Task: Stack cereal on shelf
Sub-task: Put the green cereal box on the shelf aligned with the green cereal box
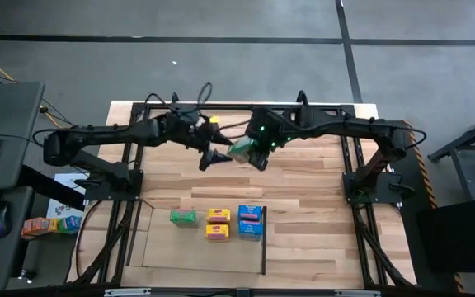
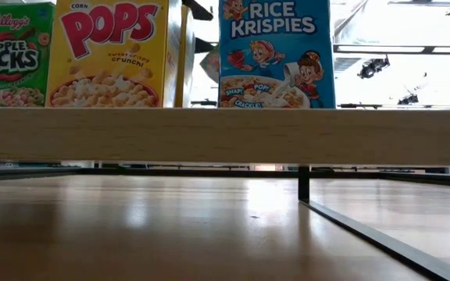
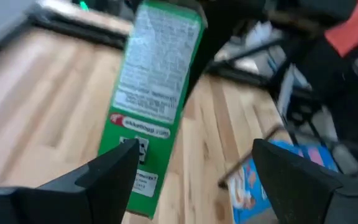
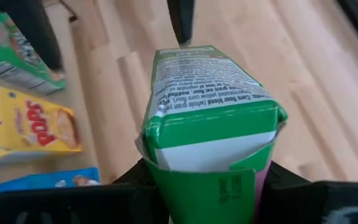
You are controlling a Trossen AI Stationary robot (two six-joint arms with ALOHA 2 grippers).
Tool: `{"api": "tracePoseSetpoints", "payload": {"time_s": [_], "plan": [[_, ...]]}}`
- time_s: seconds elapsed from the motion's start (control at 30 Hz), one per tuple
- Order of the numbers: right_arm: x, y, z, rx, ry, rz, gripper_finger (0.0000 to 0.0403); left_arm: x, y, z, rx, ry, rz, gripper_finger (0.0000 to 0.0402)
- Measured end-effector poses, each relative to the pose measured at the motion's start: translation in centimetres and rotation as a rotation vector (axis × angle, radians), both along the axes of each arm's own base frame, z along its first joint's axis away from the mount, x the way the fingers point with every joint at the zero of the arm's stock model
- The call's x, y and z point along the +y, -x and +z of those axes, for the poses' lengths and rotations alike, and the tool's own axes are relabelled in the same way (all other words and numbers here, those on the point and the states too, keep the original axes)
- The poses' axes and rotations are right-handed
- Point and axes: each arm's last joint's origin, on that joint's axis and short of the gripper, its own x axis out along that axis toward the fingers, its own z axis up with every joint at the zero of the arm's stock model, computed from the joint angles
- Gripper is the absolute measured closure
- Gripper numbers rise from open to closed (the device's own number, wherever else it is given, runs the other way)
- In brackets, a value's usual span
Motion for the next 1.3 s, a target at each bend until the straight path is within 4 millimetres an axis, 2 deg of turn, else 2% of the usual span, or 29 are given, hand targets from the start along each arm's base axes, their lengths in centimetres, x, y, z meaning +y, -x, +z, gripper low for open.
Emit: {"api": "tracePoseSetpoints", "payload": {"time_s": [0.13,0.27,0.57,0.77,0.93,1.07,1.17,1.3], "plan": [[1.5,-0.4,-0.6,0.024,-0.032,0.036,0.0302,-1.0,-1.1,-1.0,0.032,-0.001,-0.039,0.0096],[2.7,-0.4,-0.9,0.049,-0.029,0.066,0.0302,-2.2,-1.9,-1.7,0.055,-0.02,-0.001,0.0096],[5.0,-0.5,-0.7,0.036,-0.034,0.155,0.0302,-4.6,-2.3,-1.3,0.037,-0.139,0.179,0.0096],[5.9,-1.1,-0.2,-0.036,0.005,0.219,0.0302,-6.7,-2.4,-1.3,0.036,-0.077,0.079,0.0096],[6.0,-1.6,0.2,-0.105,-0.031,0.25,0.0302,-8.1,-2.3,-1.3,0.025,-0.114,0.0,0.0102],[6.0,-1.4,0.0,-0.084,-0.02,0.255,0.0301,-8.2,-2.3,-1.4,0.031,-0.141,-0.005,0.014],[6.0,-1.3,-0.1,-0.067,-0.018,0.257,0.0292,-8.0,-2.0,-1.3,0.044,-0.167,-0.011,0.0195],[5.9,-1.3,-0.2,-0.058,-0.025,0.217,0.0248,-7.7,-1.4,-1.1,0.065,-0.215,-0.023,0.0277]]}}
